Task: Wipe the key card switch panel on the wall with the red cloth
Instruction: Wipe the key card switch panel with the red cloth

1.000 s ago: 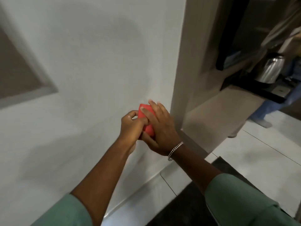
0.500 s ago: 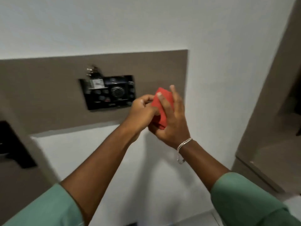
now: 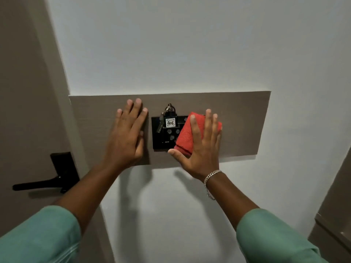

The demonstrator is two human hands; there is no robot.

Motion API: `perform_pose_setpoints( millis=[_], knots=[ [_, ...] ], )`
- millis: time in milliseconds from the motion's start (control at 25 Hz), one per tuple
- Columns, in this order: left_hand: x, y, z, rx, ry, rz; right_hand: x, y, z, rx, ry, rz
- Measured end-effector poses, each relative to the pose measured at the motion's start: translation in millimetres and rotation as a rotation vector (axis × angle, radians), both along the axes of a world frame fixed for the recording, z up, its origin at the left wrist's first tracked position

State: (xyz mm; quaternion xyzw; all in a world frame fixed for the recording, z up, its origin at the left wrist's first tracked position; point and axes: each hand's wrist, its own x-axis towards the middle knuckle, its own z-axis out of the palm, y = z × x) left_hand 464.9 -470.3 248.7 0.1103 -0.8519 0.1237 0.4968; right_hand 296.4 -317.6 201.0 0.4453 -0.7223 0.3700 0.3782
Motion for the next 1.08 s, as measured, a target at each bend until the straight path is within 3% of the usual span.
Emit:
perform_pose_setpoints(
  millis=[120, 320, 480, 680, 880, 1080],
  knots=[
    [-7.4, -26.9, -10.9, -0.247, -0.076, 0.209, -5.9, -8.0, -10.2, -0.069, 0.033, -0.010],
    [-21.2, -38.7, -20.5, -0.376, 0.049, 0.302, -29.8, -3.1, -30.5, -0.116, 0.135, 0.011],
    [-21.9, -39.4, -21.8, -0.403, 0.078, 0.307, -16.7, -25.4, -7.2, -0.249, 0.062, 0.009],
    [-21.5, -37.8, -20.6, -0.407, 0.088, 0.301, -31.3, -10.6, -19.9, -0.150, 0.267, 0.024],
    [-23.4, -40.7, -21.5, -0.409, 0.094, 0.298, -17.7, -27.0, -3.9, -0.264, 0.117, -0.001],
    [-24.0, -43.0, -21.9, -0.420, 0.102, 0.294, -34.1, -8.2, -16.4, -0.139, 0.309, 0.068]
  ],
)
